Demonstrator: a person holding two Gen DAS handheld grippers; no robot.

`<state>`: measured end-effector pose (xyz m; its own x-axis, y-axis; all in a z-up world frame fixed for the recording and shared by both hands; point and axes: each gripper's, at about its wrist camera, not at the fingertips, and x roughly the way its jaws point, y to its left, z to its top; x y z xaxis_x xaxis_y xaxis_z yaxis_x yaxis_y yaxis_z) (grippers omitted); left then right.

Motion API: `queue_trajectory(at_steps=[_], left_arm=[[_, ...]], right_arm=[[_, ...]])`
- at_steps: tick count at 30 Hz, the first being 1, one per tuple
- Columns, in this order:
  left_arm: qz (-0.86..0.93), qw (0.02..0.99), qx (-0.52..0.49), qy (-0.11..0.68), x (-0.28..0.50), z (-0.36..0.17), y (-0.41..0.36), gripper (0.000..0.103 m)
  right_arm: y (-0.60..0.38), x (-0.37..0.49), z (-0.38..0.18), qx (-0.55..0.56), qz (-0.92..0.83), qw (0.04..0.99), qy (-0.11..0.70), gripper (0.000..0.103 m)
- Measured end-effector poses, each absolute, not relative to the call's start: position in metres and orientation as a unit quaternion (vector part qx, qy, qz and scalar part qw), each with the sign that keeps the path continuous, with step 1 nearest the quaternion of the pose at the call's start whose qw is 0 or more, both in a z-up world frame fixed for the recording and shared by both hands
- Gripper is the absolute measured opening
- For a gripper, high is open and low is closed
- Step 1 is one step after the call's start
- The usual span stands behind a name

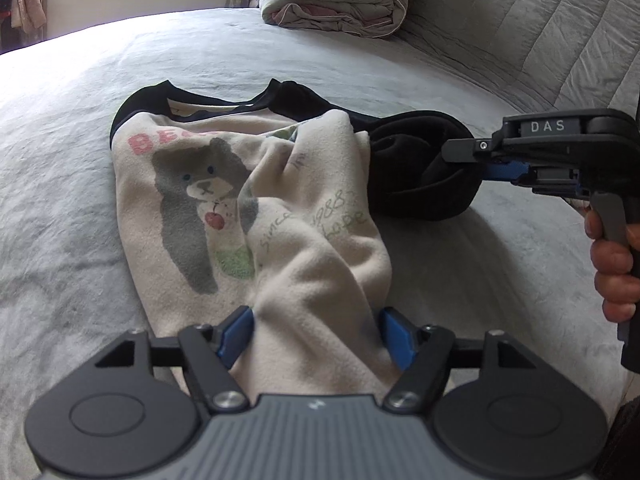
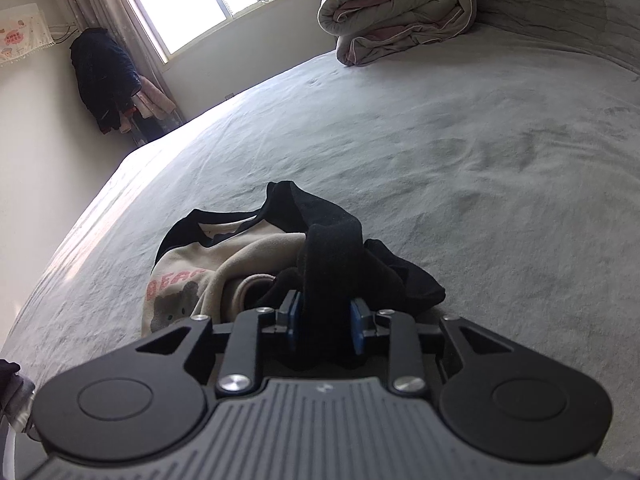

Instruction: Fold clothes

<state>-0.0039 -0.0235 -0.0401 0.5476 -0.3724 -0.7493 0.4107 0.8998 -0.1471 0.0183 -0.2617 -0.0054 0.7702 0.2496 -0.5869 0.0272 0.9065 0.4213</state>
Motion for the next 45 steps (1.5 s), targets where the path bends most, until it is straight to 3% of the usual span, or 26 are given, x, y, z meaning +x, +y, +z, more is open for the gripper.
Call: queue_trajectory(at_steps=[2, 6, 8, 15, 22, 23, 24, 40, 45], left_arm=[[-0.201, 0.888, 0.05, 0.41, -0.006, -0.041, -0.029, 0.044], [-0.2, 0.901, 0.047, 0.382, -0.012, -0.03, -0.028, 0.024], [-0.204, 0.909, 0.029, 0.361, -0.017, -0.019, -0.023, 0.022], [-0.226, 0.924, -0.044, 0.306, -0.031, 0.012, -0.001, 0.021], [-0.225, 0.913, -0.086, 0.328, -0.024, 0.008, 0.007, 0.021], [-0.224, 0.914, -0.089, 0.327, -0.024, 0.009, 0.008, 0.021], [-0.223, 0.915, -0.089, 0.325, -0.025, 0.01, 0.009, 0.021], [-0.209, 0.926, -0.104, 0.297, -0.03, 0.024, 0.032, 0.021], [-0.212, 0.918, -0.107, 0.316, -0.029, 0.021, 0.04, 0.021]], right_arm=[[-0.267, 0.015, -0.003, 0.221, 0.064, 0.915, 0.332, 0.033], [-0.282, 0.011, 0.0, 0.262, 0.068, 0.906, 0.325, 0.033], [-0.288, 0.009, 0.001, 0.279, 0.071, 0.902, 0.323, 0.033], [-0.285, 0.004, -0.001, 0.312, 0.103, 0.884, 0.332, 0.033], [-0.266, 0.014, -0.02, 0.287, 0.089, 0.888, 0.349, 0.033], [-0.265, 0.015, -0.022, 0.283, 0.085, 0.889, 0.349, 0.027], [-0.264, 0.015, -0.023, 0.277, 0.08, 0.893, 0.346, 0.013], [-0.273, -0.018, 0.052, 0.316, 0.127, 0.913, 0.223, 0.013], [-0.273, -0.01, 0.046, 0.294, 0.099, 0.915, 0.257, 0.015]])
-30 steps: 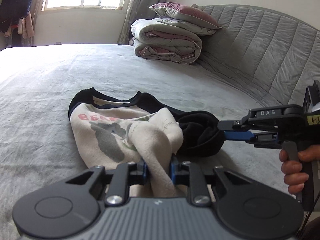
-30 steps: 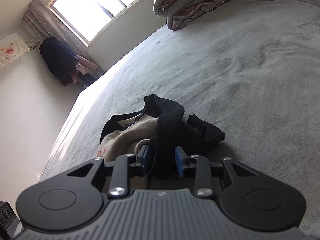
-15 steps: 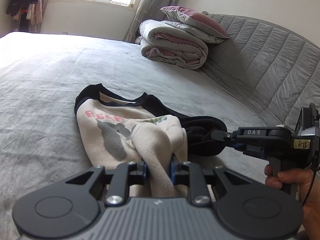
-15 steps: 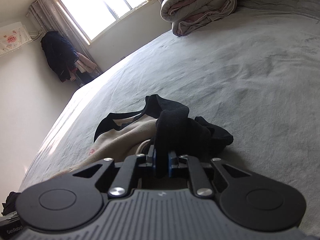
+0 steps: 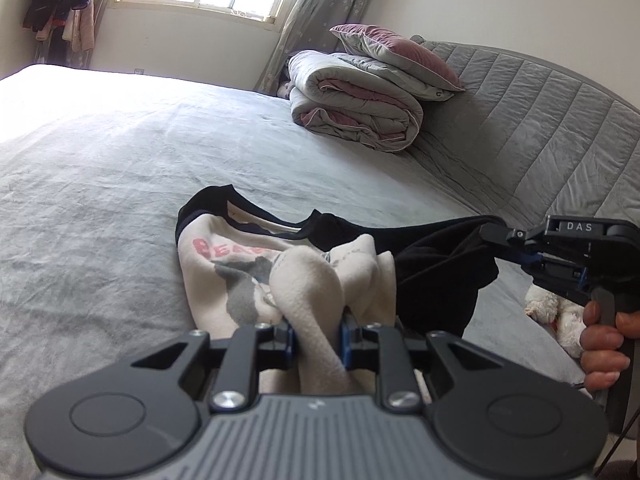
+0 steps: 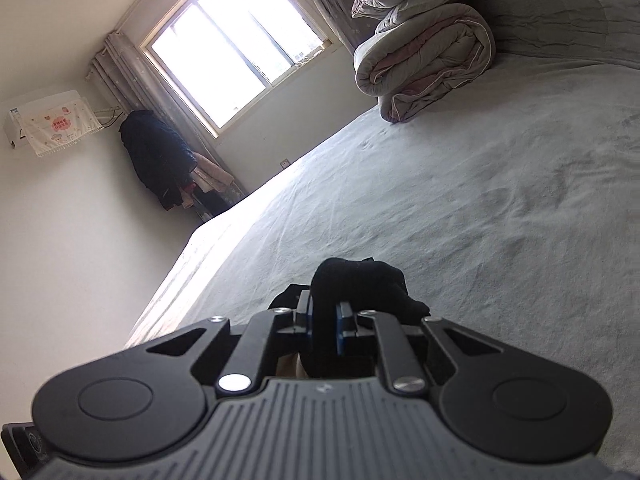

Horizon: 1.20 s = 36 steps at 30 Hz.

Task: Fold clothes
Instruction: 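Lift the black sleeve with the right gripper while the left gripper holds the hem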

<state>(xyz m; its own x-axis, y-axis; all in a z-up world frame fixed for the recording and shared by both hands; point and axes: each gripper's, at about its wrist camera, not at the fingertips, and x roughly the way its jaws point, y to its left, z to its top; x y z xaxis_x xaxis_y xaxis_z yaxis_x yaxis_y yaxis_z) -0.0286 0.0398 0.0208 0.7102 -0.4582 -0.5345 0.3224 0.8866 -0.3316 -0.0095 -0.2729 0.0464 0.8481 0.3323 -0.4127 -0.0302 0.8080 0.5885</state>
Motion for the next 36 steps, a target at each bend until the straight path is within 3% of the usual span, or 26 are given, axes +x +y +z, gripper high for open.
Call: queue_trajectory(at_steps=[6, 8, 9, 21, 26, 28, 29, 30, 32, 36], left_arm=[[-0.217, 0.901, -0.114, 0.357, -0.025, 0.006, 0.044, 0.022], [-0.218, 0.898, -0.119, 0.363, -0.025, 0.004, 0.046, 0.022], [-0.218, 0.897, -0.121, 0.365, -0.026, 0.004, 0.047, 0.023], [-0.218, 0.89, -0.122, 0.381, -0.027, 0.0, 0.045, 0.024], [-0.217, 0.889, -0.119, 0.385, -0.027, -0.002, 0.044, 0.024], [-0.217, 0.889, -0.119, 0.386, -0.026, -0.002, 0.043, 0.024], [-0.217, 0.889, -0.118, 0.386, -0.026, -0.002, 0.043, 0.024], [-0.217, 0.889, -0.118, 0.385, -0.026, -0.002, 0.043, 0.024], [-0.215, 0.89, -0.118, 0.384, -0.027, -0.001, 0.043, 0.024], [-0.21, 0.893, -0.123, 0.378, -0.027, 0.001, 0.045, 0.025]], right_arm=[[-0.277, -0.002, 0.017, 0.305, 0.073, 0.888, 0.336, 0.024], [-0.277, -0.004, 0.013, 0.312, 0.072, 0.88, 0.351, 0.063], [-0.276, -0.007, 0.013, 0.314, 0.075, 0.879, 0.351, 0.071], [-0.247, -0.024, -0.003, 0.286, 0.074, 0.885, 0.36, 0.073], [-0.251, -0.017, -0.02, 0.328, 0.062, 0.861, 0.383, 0.073], [-0.253, -0.015, -0.025, 0.338, 0.054, 0.859, 0.382, 0.058], [-0.255, -0.014, -0.027, 0.349, 0.056, 0.853, 0.384, 0.035], [-0.258, -0.012, -0.029, 0.361, 0.059, 0.847, 0.387, 0.022], [-0.259, -0.013, -0.029, 0.371, 0.066, 0.843, 0.385, 0.014], [-0.26, -0.023, -0.011, 0.37, 0.092, 0.849, 0.365, 0.013]])
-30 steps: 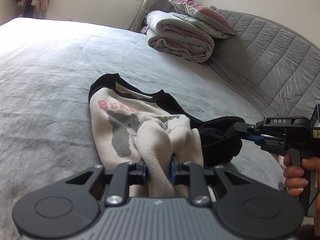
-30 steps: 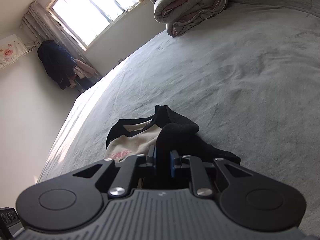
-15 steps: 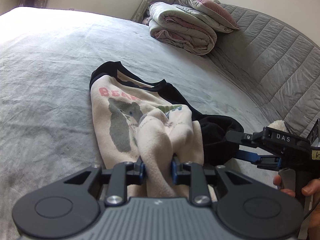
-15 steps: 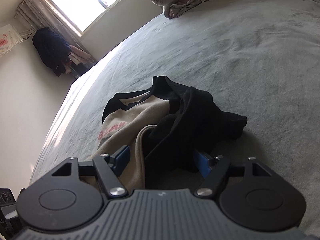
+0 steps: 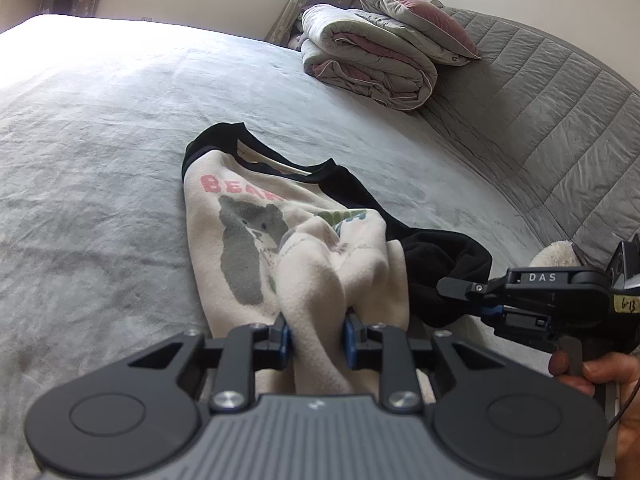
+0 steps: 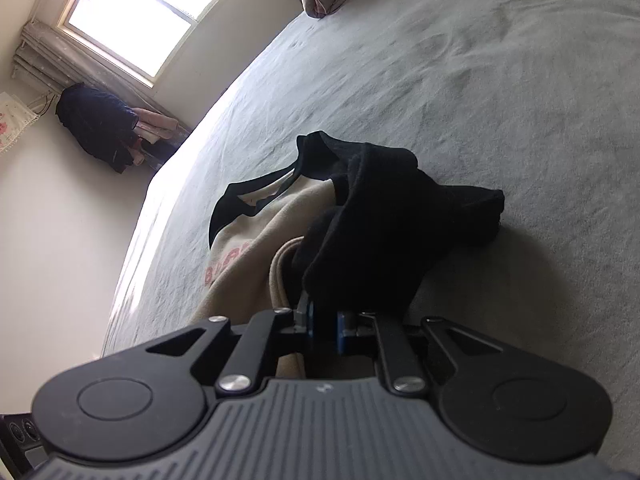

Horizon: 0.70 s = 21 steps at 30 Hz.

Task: Fold clothes
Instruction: 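Lift the black sleeve with the right gripper while the left gripper holds the hem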

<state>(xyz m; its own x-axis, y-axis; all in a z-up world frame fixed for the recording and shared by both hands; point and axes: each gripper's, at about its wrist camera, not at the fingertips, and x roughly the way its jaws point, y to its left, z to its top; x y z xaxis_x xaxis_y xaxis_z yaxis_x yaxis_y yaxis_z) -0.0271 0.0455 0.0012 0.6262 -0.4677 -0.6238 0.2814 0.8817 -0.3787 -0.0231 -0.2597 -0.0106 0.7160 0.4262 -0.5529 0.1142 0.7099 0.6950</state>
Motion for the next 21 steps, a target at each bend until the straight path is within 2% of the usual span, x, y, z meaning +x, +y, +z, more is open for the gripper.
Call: queue_trajectory(at_steps=[13, 21], left_arm=[[-0.189, 0.902, -0.144, 0.361, -0.025, 0.01, 0.055, 0.024], [-0.201, 0.899, -0.15, 0.36, -0.021, 0.013, 0.052, 0.024]], right_arm=[[-0.297, -0.052, 0.063, 0.416, 0.128, 0.866, 0.247, 0.012], [-0.312, -0.023, 0.077, 0.392, 0.07, 0.886, 0.237, 0.012]])
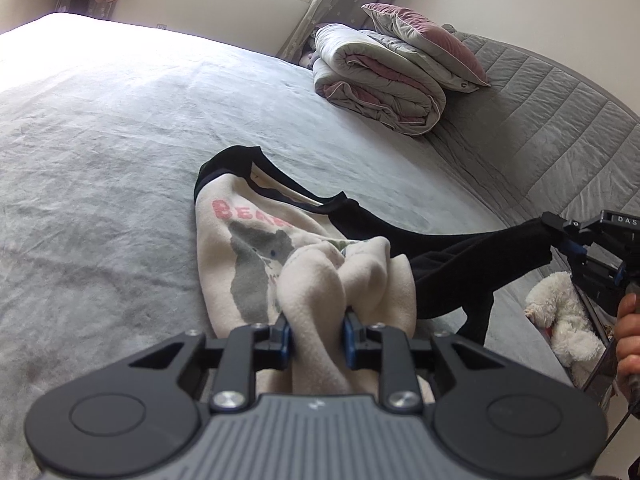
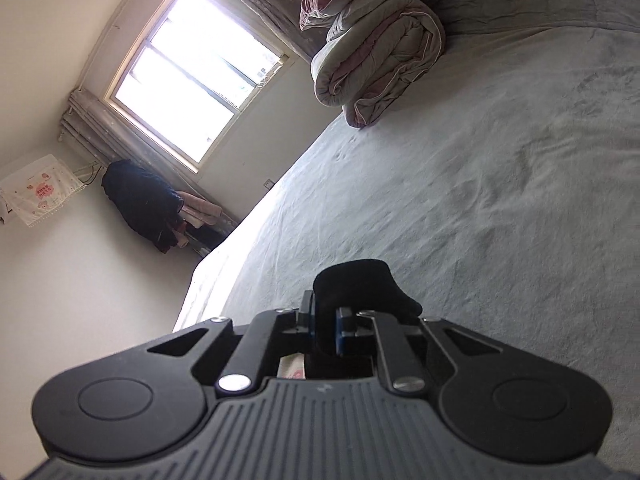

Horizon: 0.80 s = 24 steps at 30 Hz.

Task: Fold clothes
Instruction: 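Lift the black sleeve with the right gripper while the left gripper holds the hem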

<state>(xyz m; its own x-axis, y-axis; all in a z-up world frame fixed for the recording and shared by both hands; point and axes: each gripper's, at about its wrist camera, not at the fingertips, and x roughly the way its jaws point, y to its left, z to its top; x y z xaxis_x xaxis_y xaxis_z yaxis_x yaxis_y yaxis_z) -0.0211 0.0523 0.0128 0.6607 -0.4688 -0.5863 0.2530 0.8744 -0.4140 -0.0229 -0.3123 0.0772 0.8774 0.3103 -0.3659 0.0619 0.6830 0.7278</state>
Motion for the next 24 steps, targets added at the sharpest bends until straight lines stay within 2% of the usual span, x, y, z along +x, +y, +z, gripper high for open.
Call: queue_trajectory(at_steps=[10, 24], left_arm=[[-0.216, 0.899, -0.151, 0.351, -0.013, 0.018, 0.046, 0.024], [-0.258, 0.891, -0.151, 0.343, -0.004, 0.01, 0.032, 0.024]], right_arm=[[-0.337, 0.018, 0.111, 0.355, 0.028, 0.91, 0.211, 0.012], [-0.366, 0.097, 0.096, 0.276, -0.082, 0.937, 0.199, 0.012]])
